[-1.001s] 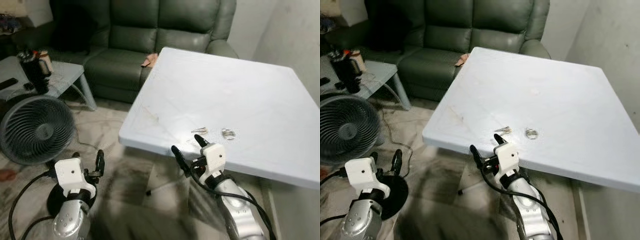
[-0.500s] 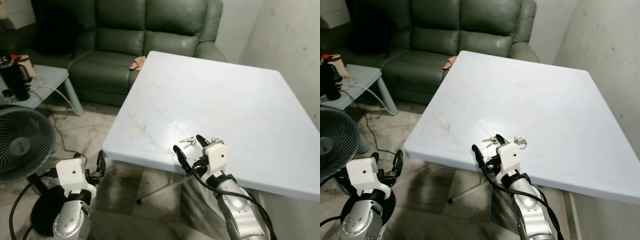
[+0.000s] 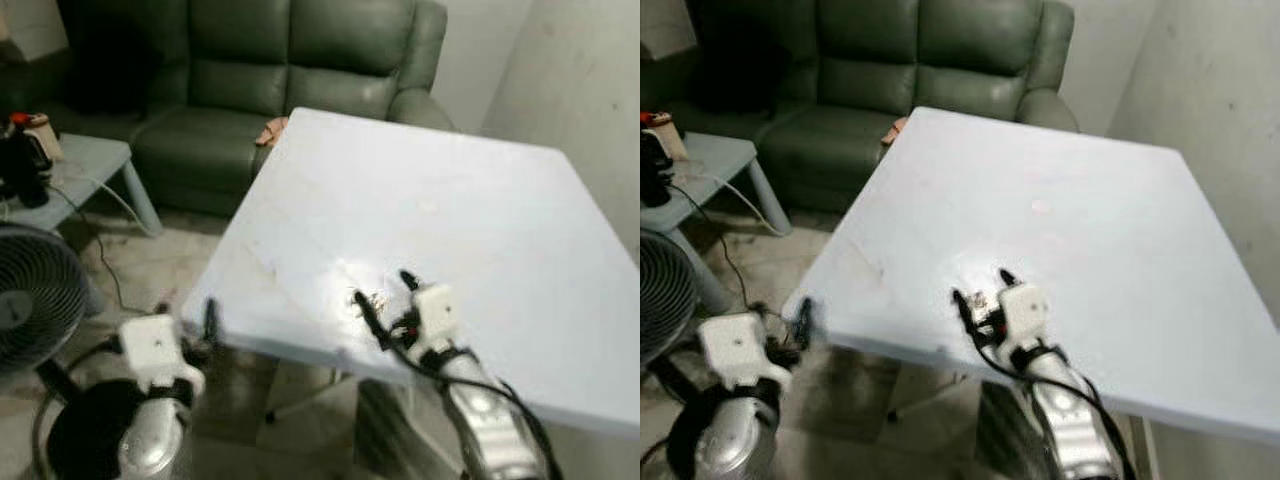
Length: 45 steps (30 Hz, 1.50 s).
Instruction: Hang keys on a hook
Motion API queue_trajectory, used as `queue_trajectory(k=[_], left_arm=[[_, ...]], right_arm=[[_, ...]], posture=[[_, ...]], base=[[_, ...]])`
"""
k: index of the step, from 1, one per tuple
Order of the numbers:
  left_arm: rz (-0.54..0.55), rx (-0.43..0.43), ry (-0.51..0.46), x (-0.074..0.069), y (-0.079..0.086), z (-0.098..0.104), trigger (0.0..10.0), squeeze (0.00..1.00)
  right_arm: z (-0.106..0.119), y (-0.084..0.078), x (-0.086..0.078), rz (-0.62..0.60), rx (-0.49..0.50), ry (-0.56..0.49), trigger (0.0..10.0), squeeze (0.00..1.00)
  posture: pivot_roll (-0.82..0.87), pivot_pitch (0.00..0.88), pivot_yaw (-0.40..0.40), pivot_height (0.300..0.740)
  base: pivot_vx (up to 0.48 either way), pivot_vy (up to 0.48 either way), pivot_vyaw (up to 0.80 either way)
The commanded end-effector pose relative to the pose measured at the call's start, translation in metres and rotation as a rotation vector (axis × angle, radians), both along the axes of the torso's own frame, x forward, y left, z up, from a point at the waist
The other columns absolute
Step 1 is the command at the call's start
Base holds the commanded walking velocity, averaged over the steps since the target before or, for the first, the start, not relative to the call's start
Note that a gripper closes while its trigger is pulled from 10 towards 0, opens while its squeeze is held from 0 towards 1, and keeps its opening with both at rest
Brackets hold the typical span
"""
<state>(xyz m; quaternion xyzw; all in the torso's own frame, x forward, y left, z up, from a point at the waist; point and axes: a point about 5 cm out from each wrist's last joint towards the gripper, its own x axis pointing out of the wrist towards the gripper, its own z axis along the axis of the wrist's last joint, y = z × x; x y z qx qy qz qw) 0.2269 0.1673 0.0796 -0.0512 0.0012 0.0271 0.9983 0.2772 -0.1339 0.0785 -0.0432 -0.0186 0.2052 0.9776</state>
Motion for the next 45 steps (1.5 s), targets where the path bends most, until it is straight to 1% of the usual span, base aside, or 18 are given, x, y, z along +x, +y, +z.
queue_trajectory(k=[1,4,5,6,7,12,15,18,23,24,25,26,28,33,39,43,44,45], left_arm=[[0.005,0.022,-0.008,-0.001,0.004,0.002,10.0,0.00],[0.005,0.026,-0.005,-0.001,0.004,0.002,10.0,0.00],[-0.047,0.052,-0.012,0.000,-0.003,0.003,10.0,0.00],[-0.138,0.100,-0.022,0.002,-0.014,0.004,10.0,0.00],[-0.145,0.102,-0.022,0.002,-0.015,0.004,10.0,0.00],[-0.212,0.136,-0.033,0.002,-0.026,0.004,10.0,0.00],[-0.243,0.138,-0.034,0.001,-0.031,0.004,10.0,0.00],[-0.281,0.168,-0.039,0.000,-0.036,0.004,10.0,0.00],[-0.302,0.177,-0.038,-0.002,-0.038,0.004,10.0,0.00],[-0.309,0.180,-0.035,-0.002,-0.039,0.004,10.0,0.00],[-0.330,0.190,-0.032,-0.003,-0.042,0.002,10.0,0.00],[-0.330,0.190,-0.032,-0.003,-0.042,0.002,10.0,0.00],[-0.368,0.193,-0.023,-0.004,-0.047,0.000,10.0,0.00],[-0.401,0.193,-0.013,-0.005,-0.051,-0.003,10.0,0.00],[-0.418,0.189,-0.013,-0.007,-0.055,-0.002,10.0,0.00],[-0.419,0.189,-0.013,-0.007,-0.055,-0.002,10.0,0.00],[-0.422,0.187,-0.010,-0.010,-0.057,-0.003,10.0,0.00],[-0.421,0.180,-0.002,-0.015,-0.060,-0.005,10.0,0.00]], right_arm=[[0.001,0.004,0.001,0.007,-0.007,-0.001,10.0,0.00],[0.001,0.004,0.001,0.004,-0.005,0.005,10.0,0.00],[0.002,0.003,0.005,-0.001,-0.047,0.006,10.0,0.00],[0.006,0.002,0.011,0.011,-0.082,-0.005,10.0,0.00],[0.007,0.002,0.011,0.020,-0.069,-0.013,10.0,0.00],[0.009,-0.003,0.014,0.008,-0.066,0.006,10.0,0.00],[0.009,-0.003,0.015,0.003,-0.073,0.009,10.0,0.00],[0.009,0.000,0.016,0.016,-0.063,0.024,10.0,0.00],[0.008,0.003,0.020,0.014,-0.069,0.062,10.0,0.00],[0.009,0.005,0.021,0.015,-0.084,0.054,10.0,0.00],[0.008,0.005,0.025,-0.007,-0.109,0.079,10.0,0.00],[0.008,0.005,0.025,-0.007,-0.109,0.079,10.0,0.00],[0.008,0.008,0.031,-0.020,-0.123,0.103,10.0,0.00],[0.011,0.015,0.041,-0.030,-0.163,0.120,10.0,0.00],[0.015,0.018,0.045,-0.031,-0.143,0.128,10.0,0.00],[0.014,0.018,0.046,-0.034,-0.146,0.130,10.0,0.00],[0.013,0.016,0.044,-0.038,-0.143,0.146,10.0,0.00],[0.010,0.014,0.041,-0.045,-0.133,0.171,10.0,0.00]], posture=[[-0.03,0.000,-0.061,0.740],[-0.03,0.000,-0.061,0.740],[-0.04,0.000,-0.067,0.740],[-0.04,0.000,-0.067,0.740],[-0.04,0.000,-0.067,0.740],[-0.04,0.000,-0.071,0.740],[-0.04,0.000,-0.071,0.740],[-0.04,0.000,-0.072,0.740],[-0.04,0.000,-0.073,0.740],[-0.04,0.000,-0.073,0.740],[-0.04,0.000,-0.073,0.740],[-0.04,0.000,-0.073,0.740],[-0.04,0.000,-0.074,0.740],[-0.04,0.010,-0.075,0.740],[-0.03,0.021,-0.080,0.740],[-0.04,0.024,-0.081,0.740],[-0.04,0.046,-0.094,0.740],[-0.04,0.049,-0.096,0.740]], base=[[0.000,0.000,0.00],[0.000,0.000,0.00],[0.000,0.000,0.00],[0.000,0.000,0.00],[0.000,0.000,0.00],[0.000,0.000,0.00],[0.000,0.000,0.00],[0.000,0.000,0.00],[0.000,0.000,0.00],[0.000,0.000,0.00],[0.000,0.000,0.00],[0.000,0.000,0.00],[0.000,0.000,0.00],[0.000,0.000,0.00],[0.000,0.000,0.00],[0.000,0.000,0.00],[0.000,0.000,0.00],[0.000,0.000,0.00]])
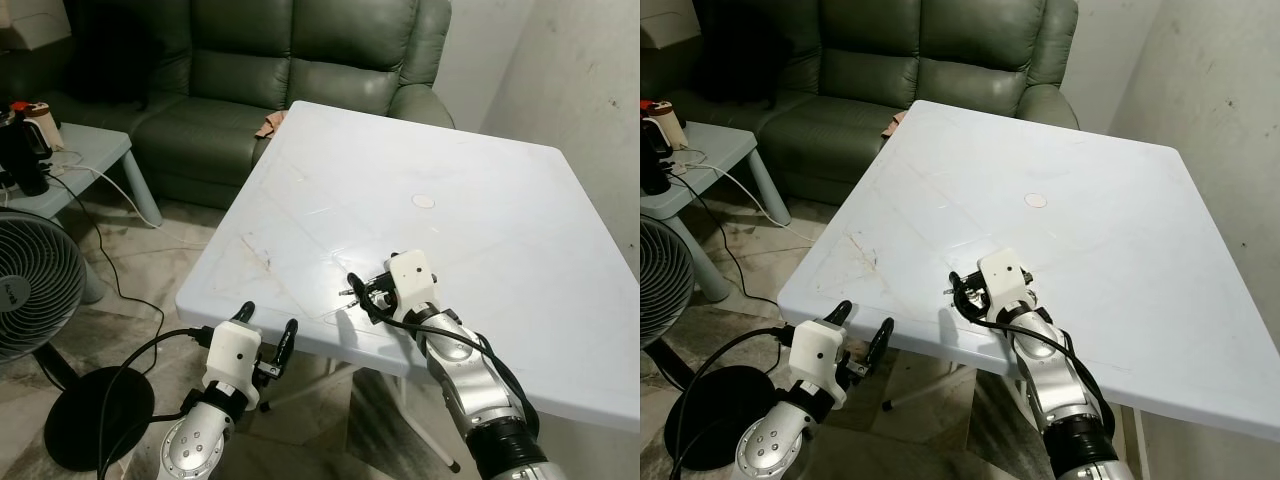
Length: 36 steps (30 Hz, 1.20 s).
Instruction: Hang keys on a hook
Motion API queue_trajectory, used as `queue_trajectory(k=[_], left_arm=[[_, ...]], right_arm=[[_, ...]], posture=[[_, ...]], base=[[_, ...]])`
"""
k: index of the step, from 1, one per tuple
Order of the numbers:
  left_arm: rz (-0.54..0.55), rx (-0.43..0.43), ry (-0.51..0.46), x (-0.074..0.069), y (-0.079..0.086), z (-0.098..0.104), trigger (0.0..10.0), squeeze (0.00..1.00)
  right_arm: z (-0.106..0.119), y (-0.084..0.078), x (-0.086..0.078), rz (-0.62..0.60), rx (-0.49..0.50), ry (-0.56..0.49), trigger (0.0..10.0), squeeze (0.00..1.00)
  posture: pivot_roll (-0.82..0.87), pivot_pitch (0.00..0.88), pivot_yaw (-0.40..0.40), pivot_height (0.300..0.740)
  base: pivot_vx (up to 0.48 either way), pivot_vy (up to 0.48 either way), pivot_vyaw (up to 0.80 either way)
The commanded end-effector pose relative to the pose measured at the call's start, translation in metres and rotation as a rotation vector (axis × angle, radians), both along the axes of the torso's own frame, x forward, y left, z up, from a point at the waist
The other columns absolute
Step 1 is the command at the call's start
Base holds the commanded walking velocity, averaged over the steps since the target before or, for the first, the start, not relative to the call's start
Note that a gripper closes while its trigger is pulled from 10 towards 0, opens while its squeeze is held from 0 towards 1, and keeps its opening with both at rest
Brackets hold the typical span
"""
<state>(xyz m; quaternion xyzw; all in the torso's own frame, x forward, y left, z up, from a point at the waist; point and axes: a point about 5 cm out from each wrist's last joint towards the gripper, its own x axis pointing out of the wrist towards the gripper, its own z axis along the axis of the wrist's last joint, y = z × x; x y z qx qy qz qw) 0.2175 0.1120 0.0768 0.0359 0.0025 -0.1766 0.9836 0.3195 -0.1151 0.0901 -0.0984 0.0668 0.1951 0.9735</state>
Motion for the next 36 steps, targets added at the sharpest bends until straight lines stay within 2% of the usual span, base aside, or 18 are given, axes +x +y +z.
queue_trajectory(k=[1,2,5,7,10,11,13,14,16,17,36], left_arm=[[-0.010,0.007,0.012,-0.0066,-0.0060,-0.0023,10.0,0.00],[-0.009,0.005,0.015,-0.0076,-0.0066,-0.0025,10.0,0.00],[-0.008,0.001,0.020,-0.0097,-0.0076,-0.0032,10.0,0.00],[-0.008,0.000,0.023,-0.0116,-0.0085,-0.0037,10.0,0.00],[0.001,-0.003,0.030,-0.0143,-0.0078,-0.0043,10.0,0.00],[0.007,-0.003,0.032,-0.0153,-0.0077,-0.0043,10.0,0.00],[0.008,-0.003,0.032,-0.0157,-0.0078,-0.0044,10.0,0.00],[0.011,-0.004,0.034,-0.0163,-0.0077,-0.0050,10.0,0.00],[0.011,-0.004,0.034,-0.0164,-0.0078,-0.0050,10.0,0.00],[0.016,-0.005,0.034,-0.0162,-0.0077,-0.0051,10.0,0.00],[0.033,0.001,0.025,-0.0129,-0.0056,-0.0030,10.0,0.00]], right_arm=[[-0.0017,-0.0063,-0.0022,-0.022,0.013,0.032,10.0,0.00],[-0.0025,-0.0075,-0.0029,-0.028,0.009,0.038,9.6,0.00],[-0.0041,-0.0093,-0.0044,-0.039,0.001,0.044,9.7,0.00],[-0.0049,-0.0101,-0.0061,-0.036,-0.007,0.045,9.1,0.00],[-0.0064,-0.0117,-0.0087,-0.034,-0.019,0.060,8.7,0.00],[-0.0057,-0.0126,-0.0092,-0.037,-0.019,0.062,6.5,0.00],[-0.0055,-0.0131,-0.0092,-0.040,-0.019,0.062,6.5,0.00],[-0.0051,-0.0134,-0.0088,-0.047,-0.016,0.062,4.3,0.00],[-0.0048,-0.0135,-0.0086,-0.048,-0.015,0.062,4.3,0.00],[-0.0024,-0.0126,-0.0075,-0.050,-0.018,0.051,0.0,0.00],[0.0026,-0.0091,-0.0059,-0.047,0.001,0.040,0.0,0.00]], posture=[[-0.04,0.054,-0.097,0.740],[-0.04,0.060,-0.100,0.740],[-0.04,0.065,-0.103,0.740],[-0.04,0.073,-0.108,0.740],[-0.04,0.081,-0.113,0.740],[-0.04,0.085,-0.118,0.740],[-0.04,0.087,-0.119,0.740],[-0.04,0.084,-0.118,0.740],[-0.04,0.083,-0.119,0.740],[-0.04,0.081,-0.120,0.740],[-0.04,0.082,-0.119,0.740]], base=[[0.000,0.000,0.00],[0.000,0.000,0.00],[0.000,0.000,0.00],[0.000,0.000,0.00],[0.000,0.000,0.00],[0.000,0.000,0.00],[0.000,0.000,0.00],[0.000,0.000,0.00],[0.000,0.000,0.00],[0.000,0.000,0.00],[0.000,0.000,0.00]])
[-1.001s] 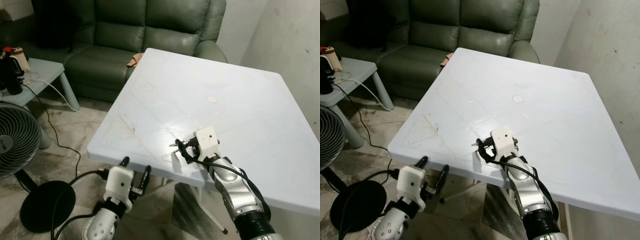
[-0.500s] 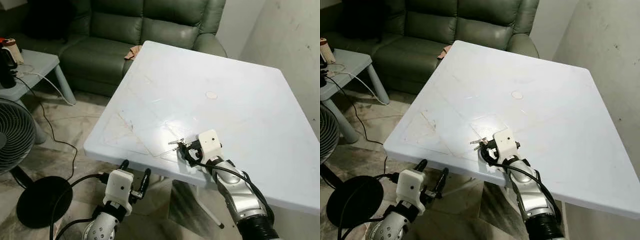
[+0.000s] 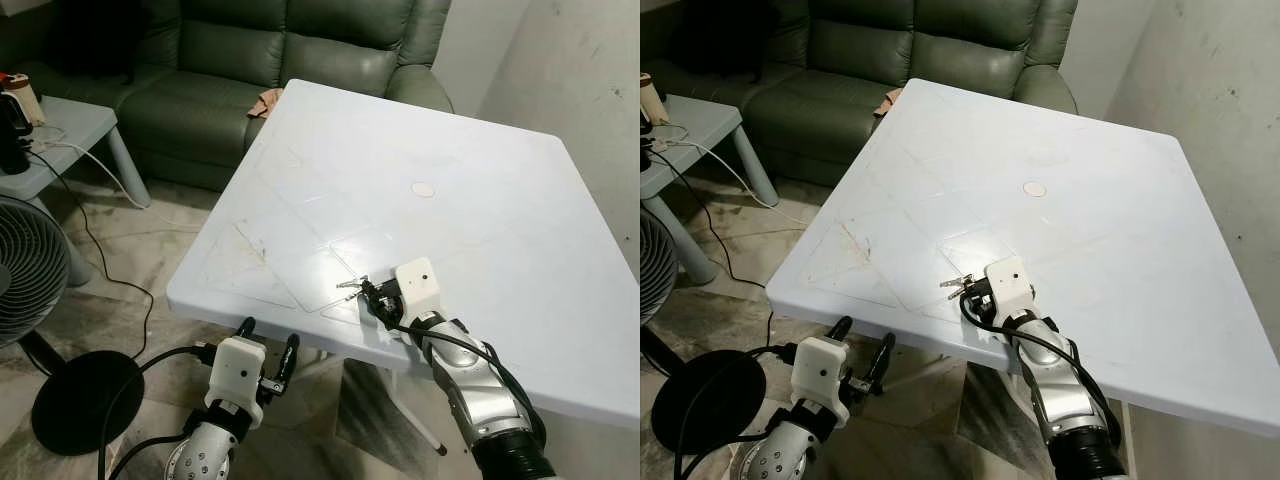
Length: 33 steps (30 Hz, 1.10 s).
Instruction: Hang keys on a hook
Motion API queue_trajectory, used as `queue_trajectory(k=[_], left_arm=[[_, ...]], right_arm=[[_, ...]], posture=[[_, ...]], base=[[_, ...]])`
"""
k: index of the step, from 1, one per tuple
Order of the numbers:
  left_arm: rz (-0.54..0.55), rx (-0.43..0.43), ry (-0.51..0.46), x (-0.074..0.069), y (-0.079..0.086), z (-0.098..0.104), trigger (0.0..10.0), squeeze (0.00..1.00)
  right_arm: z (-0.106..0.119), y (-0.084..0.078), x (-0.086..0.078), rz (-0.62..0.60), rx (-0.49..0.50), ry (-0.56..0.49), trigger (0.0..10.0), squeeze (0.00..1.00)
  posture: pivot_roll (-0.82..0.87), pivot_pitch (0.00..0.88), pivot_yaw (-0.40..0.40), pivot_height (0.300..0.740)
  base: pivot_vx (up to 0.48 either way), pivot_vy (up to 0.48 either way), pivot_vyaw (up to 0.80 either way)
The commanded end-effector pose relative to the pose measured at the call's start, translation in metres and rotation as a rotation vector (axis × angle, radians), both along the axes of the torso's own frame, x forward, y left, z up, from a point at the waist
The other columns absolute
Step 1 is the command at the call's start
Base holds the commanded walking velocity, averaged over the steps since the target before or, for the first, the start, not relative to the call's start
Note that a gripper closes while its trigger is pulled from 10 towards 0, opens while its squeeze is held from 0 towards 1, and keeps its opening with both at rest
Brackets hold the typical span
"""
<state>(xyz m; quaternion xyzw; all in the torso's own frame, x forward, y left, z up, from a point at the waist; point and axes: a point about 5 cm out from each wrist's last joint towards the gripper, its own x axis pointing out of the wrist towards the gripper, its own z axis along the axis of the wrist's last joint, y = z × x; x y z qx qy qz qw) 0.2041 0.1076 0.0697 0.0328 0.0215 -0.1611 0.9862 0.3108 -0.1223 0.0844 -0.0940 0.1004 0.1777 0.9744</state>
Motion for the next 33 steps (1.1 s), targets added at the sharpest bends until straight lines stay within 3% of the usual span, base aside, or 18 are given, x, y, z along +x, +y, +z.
queue_trajectory(k=[1,3,5,7,8,9,23,24,26,27,28,29,33], left_arm=[[0.001,0.001,-0.013,0.0005,-0.0011,0.0042,10.0,0.00],[0.003,0.002,-0.013,0.0000,-0.0010,0.0043,10.0,0.00],[0.005,0.002,-0.012,-0.0006,-0.0008,0.0043,10.0,0.00],[0.006,0.002,-0.011,-0.0008,-0.0007,0.0042,10.0,0.00],[0.007,0.003,-0.011,-0.0008,-0.0005,0.0043,10.0,0.00],[0.007,0.003,-0.011,-0.0008,-0.0004,0.0043,10.0,0.00],[0.013,0.004,-0.013,-0.0009,0.0000,0.0051,10.0,0.00],[0.013,0.005,-0.013,-0.0009,0.0002,0.0051,10.0,0.00],[0.014,0.006,-0.013,-0.0007,0.0004,0.0051,10.0,0.00],[0.014,0.006,-0.013,-0.0006,0.0004,0.0052,10.0,0.00],[0.015,0.006,-0.014,-0.0005,0.0003,0.0053,10.0,0.00],[0.016,0.007,-0.014,-0.0004,0.0003,0.0053,10.0,0.00],[0.016,0.007,-0.015,-0.0004,0.0004,0.0054,10.0,0.00]], right_arm=[[0.0084,-0.0017,0.0028,-0.006,0.008,-0.024,0.0,0.00],[0.0084,-0.0010,0.0025,0.002,0.013,-0.020,0.0,0.00],[0.0089,-0.0002,0.0020,0.011,0.016,-0.021,6.5,0.00],[0.0088,-0.0001,0.0020,0.013,0.018,-0.020,6.7,0.00],[0.0088,0.0002,0.0020,0.014,0.019,-0.019,9.5,0.00],[0.0087,0.0005,0.0020,0.017,0.017,-0.017,10.0,0.00],[0.0082,0.0027,0.0010,0.041,0.014,-0.012,10.0,0.00],[0.0079,0.0029,0.0014,0.038,0.012,-0.011,7.9,0.00],[0.0078,0.0031,0.0021,0.034,0.008,-0.011,6.5,0.00],[0.0076,0.0031,0.0024,0.031,0.004,-0.009,4.8,0.00],[0.0075,0.0029,0.0027,0.028,-0.004,-0.011,0.8,0.00],[0.0072,0.0028,0.0028,0.026,-0.007,-0.011,0.0,0.00],[0.0063,0.0025,0.0029,0.021,-0.015,-0.011,0.0,0.00]], posture=[[-0.04,0.082,-0.119,0.740],[-0.03,0.086,-0.120,0.740],[-0.03,0.087,-0.120,0.740],[-0.03,0.087,-0.120,0.740],[-0.03,0.088,-0.121,0.740],[-0.03,0.088,-0.120,0.740],[-0.03,0.088,-0.121,0.740],[-0.02,0.088,-0.121,0.740],[-0.02,0.088,-0.121,0.740],[-0.02,0.089,-0.122,0.740],[-0.02,0.088,-0.122,0.740],[-0.02,0.088,-0.122,0.740],[-0.02,0.088,-0.122,0.740]], base=[[0.000,0.000,0.00],[0.000,0.000,0.00],[0.000,0.000,0.00],[0.000,0.000,0.00],[0.000,0.000,0.00],[0.000,0.000,0.00],[0.000,0.000,0.00],[0.000,0.000,0.00],[0.000,0.000,0.00],[0.000,0.000,0.00],[0.000,0.000,0.00],[0.000,0.000,0.00],[0.000,0.000,0.00]])
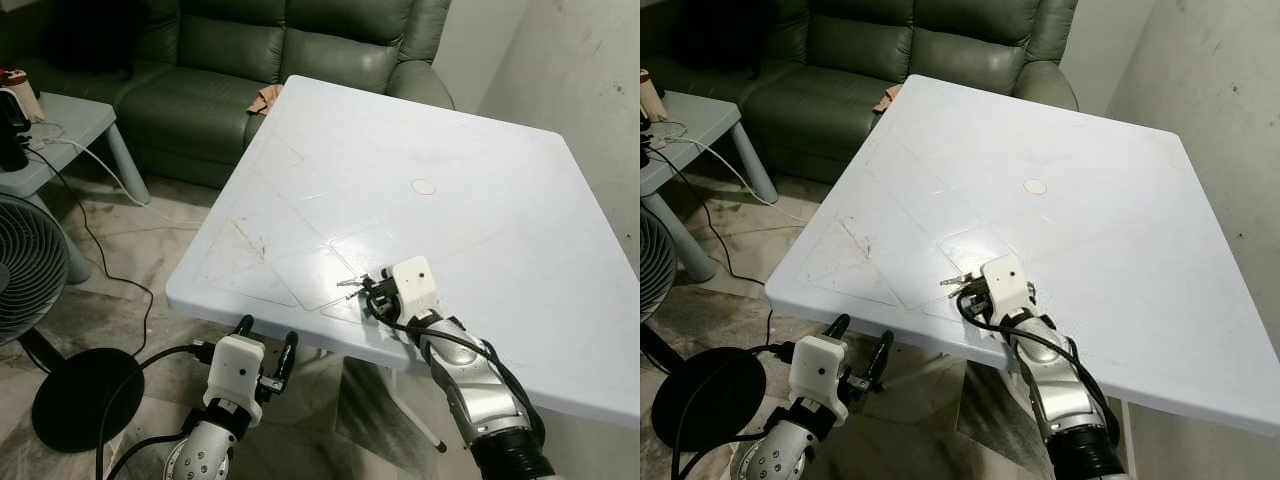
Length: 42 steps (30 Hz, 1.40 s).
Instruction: Hang keys on a hook
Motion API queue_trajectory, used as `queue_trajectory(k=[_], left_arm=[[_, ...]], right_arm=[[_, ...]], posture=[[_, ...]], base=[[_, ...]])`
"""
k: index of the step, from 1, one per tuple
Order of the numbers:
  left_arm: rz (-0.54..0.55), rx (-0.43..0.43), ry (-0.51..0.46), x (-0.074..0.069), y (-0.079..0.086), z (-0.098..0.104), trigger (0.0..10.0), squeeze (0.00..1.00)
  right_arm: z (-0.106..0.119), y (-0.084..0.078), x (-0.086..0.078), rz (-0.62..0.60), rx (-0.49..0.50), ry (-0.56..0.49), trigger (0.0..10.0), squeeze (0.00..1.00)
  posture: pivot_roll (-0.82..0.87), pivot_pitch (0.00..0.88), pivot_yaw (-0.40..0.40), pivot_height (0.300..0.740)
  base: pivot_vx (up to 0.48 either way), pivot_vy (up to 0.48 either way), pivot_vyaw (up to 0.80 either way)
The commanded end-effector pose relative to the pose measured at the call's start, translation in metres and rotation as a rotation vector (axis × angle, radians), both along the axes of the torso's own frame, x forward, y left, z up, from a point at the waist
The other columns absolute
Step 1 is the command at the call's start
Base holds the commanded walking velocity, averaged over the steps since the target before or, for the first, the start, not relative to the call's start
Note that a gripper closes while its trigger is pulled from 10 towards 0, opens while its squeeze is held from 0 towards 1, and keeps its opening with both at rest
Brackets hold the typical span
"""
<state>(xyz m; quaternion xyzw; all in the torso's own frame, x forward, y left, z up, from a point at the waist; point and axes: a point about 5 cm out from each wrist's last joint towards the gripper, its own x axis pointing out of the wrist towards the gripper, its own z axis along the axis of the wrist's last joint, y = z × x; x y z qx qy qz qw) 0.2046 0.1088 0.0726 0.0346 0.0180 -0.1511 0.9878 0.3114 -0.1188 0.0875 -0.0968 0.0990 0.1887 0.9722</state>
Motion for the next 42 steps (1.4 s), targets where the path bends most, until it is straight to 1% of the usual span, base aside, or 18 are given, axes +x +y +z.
queue_trajectory(k=[1,8,9,15,24,25,27,28,29,36,39,42], left_arm=[[-0.004,0.004,-0.007,-0.0009,-0.0008,0.0025,10.0,0.00],[-0.003,0.007,-0.007,-0.0009,-0.0007,0.0027,10.0,0.00],[-0.002,0.006,-0.007,-0.0012,-0.0003,0.0029,10.0,0.00],[-0.001,0.007,-0.006,-0.0018,-0.0001,0.0028,10.0,0.00],[-0.003,0.009,-0.006,-0.0023,-0.0003,0.0028,10.0,0.00],[-0.003,0.009,-0.007,-0.0022,-0.0004,0.0030,10.0,0.00],[-0.003,0.008,-0.007,-0.0020,-0.0004,0.0031,10.0,0.00],[-0.003,0.009,-0.007,-0.0020,-0.0004,0.0031,10.0,0.00],[-0.004,0.009,-0.008,-0.0019,-0.0004,0.0032,10.0,0.00],[-0.007,0.010,-0.010,-0.0017,-0.0007,0.0037,10.0,0.00],[-0.007,0.009,-0.010,-0.0012,-0.0008,0.0039,10.0,0.00],[0.000,0.015,-0.013,-0.0002,0.0002,0.0043,10.0,0.00]], right_arm=[[0.0032,-0.0010,0.0024,-0.003,-0.012,-0.010,0.0,0.00],[0.0033,-0.0009,0.0025,0.001,-0.015,-0.012,0.0,0.00],[0.0025,0.0009,0.0010,0.025,-0.009,0.001,10.0,0.00],[0.0006,0.0021,-0.0012,0.045,-0.015,0.011,10.0,0.00],[-0.0002,0.0037,-0.0008,0.043,-0.026,0.009,10.0,0.00],[-0.0004,0.0035,-0.0004,0.035,-0.028,0.010,4.6,0.00],[-0.0005,0.0032,0.0001,0.025,-0.031,0.010,4.4,0.00],[-0.0009,0.0033,0.0003,0.026,-0.032,0.013,3.6,0.00],[-0.0014,0.0030,0.0008,0.022,-0.034,0.015,0.0,0.00],[-0.0013,0.0017,0.0030,-0.009,-0.047,0.005,0.0,0.00],[-0.0011,0.0015,0.0034,-0.015,-0.042,0.004,0.0,0.00],[0.0022,0.0022,0.0051,-0.018,-0.012,-0.013,0.0,0.00]], posture=[[-0.02,0.088,-0.122,0.740],[-0.02,0.088,-0.123,0.740],[-0.02,0.089,-0.123,0.740],[-0.02,0.088,-0.123,0.740],[-0.02,0.084,-0.122,0.740],[-0.01,0.082,-0.123,0.740],[-0.01,0.082,-0.123,0.740],[-0.01,0.081,-0.122,0.740],[-0.01,0.081,-0.122,0.740],[-0.01,0.077,-0.120,0.740],[-0.01,0.077,-0.119,0.740],[-0.01,0.077,-0.119,0.740]], base=[[0.000,0.000,0.00],[0.000,0.000,0.00],[0.000,0.000,0.00],[0.000,0.000,0.00],[0.000,0.000,0.00],[0.000,0.000,0.00],[0.000,0.000,0.00],[0.000,0.000,0.00],[0.000,0.000,0.00],[0.000,0.000,0.00],[0.000,0.000,0.00],[0.000,0.000,0.00]])
